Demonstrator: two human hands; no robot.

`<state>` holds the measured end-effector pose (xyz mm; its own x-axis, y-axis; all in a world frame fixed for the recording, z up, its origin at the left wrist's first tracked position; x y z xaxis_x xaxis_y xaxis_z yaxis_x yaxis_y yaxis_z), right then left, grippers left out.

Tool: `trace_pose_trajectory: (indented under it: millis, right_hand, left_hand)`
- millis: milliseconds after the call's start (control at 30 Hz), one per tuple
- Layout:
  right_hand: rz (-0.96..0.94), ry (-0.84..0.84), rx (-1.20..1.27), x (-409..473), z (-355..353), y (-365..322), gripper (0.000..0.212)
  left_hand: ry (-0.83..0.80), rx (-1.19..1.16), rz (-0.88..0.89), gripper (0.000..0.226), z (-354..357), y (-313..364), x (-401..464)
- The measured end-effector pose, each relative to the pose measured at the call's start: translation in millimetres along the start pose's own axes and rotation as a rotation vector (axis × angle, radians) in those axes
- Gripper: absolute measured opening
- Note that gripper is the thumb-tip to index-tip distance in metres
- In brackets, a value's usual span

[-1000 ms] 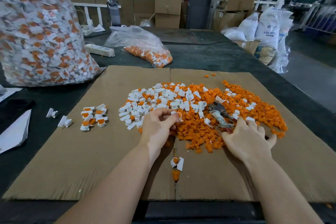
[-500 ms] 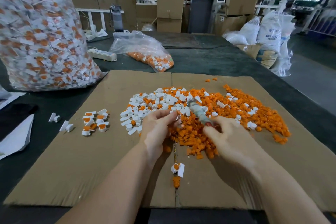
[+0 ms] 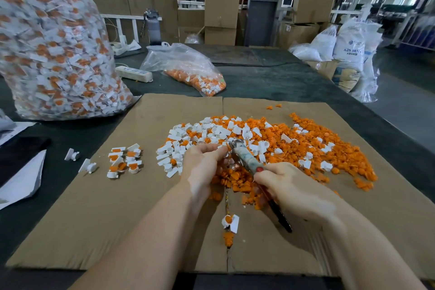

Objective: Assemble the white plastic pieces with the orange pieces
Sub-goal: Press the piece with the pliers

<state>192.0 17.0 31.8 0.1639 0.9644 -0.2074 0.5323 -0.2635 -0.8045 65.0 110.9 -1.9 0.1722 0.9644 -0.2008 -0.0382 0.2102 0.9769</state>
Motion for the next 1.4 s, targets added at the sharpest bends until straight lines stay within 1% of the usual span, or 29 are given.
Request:
trace_pose_trajectory:
  millis: [167, 233, 333, 433, 533, 600, 700, 767, 833, 900, 967, 1033, 1100, 1167, 1233, 1267, 1300, 1333, 1400]
  right_hand:
    - [-0.015, -0.046, -0.034, -2, 5, -2, 0.029]
    - [-0.038, -0.037, -0.076, -3, 6, -5, 0.029]
    - [-0.076, 0.036, -0.195, -3, 6, -8, 0.030]
    - [-0.100, 0.093, -0.235, -2, 8, -10, 0.031]
    - [-0.105, 0.131, -0.237, -1, 11, -8, 0.032]
    - [-0.113, 0.167, -0.239, -2, 11, -6, 0.033]
    - [-0.137, 0.246, -0.179, -4, 7, 0, 0.031]
    - [-0.135, 0.335, -0.164, -4, -2, 7, 0.030]
    - [-0.117, 0.470, -0.245, -2, -16, 13, 0.029]
    - [-0.079, 0.596, -0.400, 1, -30, 21, 0.034]
    - [-0.042, 0.658, -0.558, 6, -39, 29, 0.039]
    - [-0.022, 0.676, -0.655, 10, -42, 35, 0.043]
    - [-0.001, 0.656, -0.694, 14, -43, 42, 0.050]
    - [0.069, 0.622, -0.760, 15, -43, 48, 0.059]
    - [0.109, 0.638, -0.869, 12, -42, 46, 0.063]
    - [0.064, 0.668, -0.881, 10, -40, 40, 0.060]
    - [-0.030, 0.689, -0.846, 9, -36, 32, 0.055]
    - [-0.164, 0.689, -0.775, 8, -29, 21, 0.049]
    - [-0.460, 0.622, -0.601, 3, -8, -2, 0.035]
  left_hand:
    - [0.002, -0.050, -0.020, 0.004, -2, -3, 0]
    - [0.000, -0.067, -0.021, 0.004, -2, -4, 0]
    - [0.013, -0.064, -0.008, 0.006, -2, -4, -1]
    - [0.030, -0.069, -0.003, 0.009, -3, -3, -2]
    - [0.038, -0.076, -0.011, 0.012, -4, -5, -5]
    - [0.043, -0.066, -0.010, 0.010, -5, -5, -5]
    - [0.046, -0.077, -0.008, 0.005, -9, -6, -7]
    - [0.048, -0.115, 0.010, 0.005, -15, -7, -8]
    - [0.046, -0.106, 0.054, 0.005, -20, -7, -11]
    - [0.033, -0.048, 0.093, 0.012, -23, -6, -12]
    - [0.010, 0.010, 0.112, 0.015, -23, -6, -14]
    - [-0.004, 0.033, 0.120, 0.016, -22, -6, -17]
    - [-0.006, 0.041, 0.126, 0.017, -22, -5, -19]
    - [-0.005, 0.049, 0.128, 0.016, -22, -5, -21]
    - [-0.003, 0.057, 0.131, 0.017, -23, -4, -22]
    - [-0.001, 0.067, 0.131, 0.018, -22, -5, -22]
    - [0.002, 0.078, 0.126, 0.018, -21, -5, -22]
    - [0.001, 0.081, 0.117, 0.017, -20, -5, -22]
    - [-0.016, 0.060, 0.089, 0.012, -16, -6, -24]
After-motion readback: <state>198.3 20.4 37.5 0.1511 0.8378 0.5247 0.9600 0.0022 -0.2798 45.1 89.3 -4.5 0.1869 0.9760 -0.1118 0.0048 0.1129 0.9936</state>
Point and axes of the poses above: each hand's wrist, its own x-axis towards the middle knuckle, its own z-axis out of the palm, y = z × x, the point moved 6 cm from there along x, towards the middle knuckle, and after that the axes turned 5 degrees about x, right-handed, at the moved point
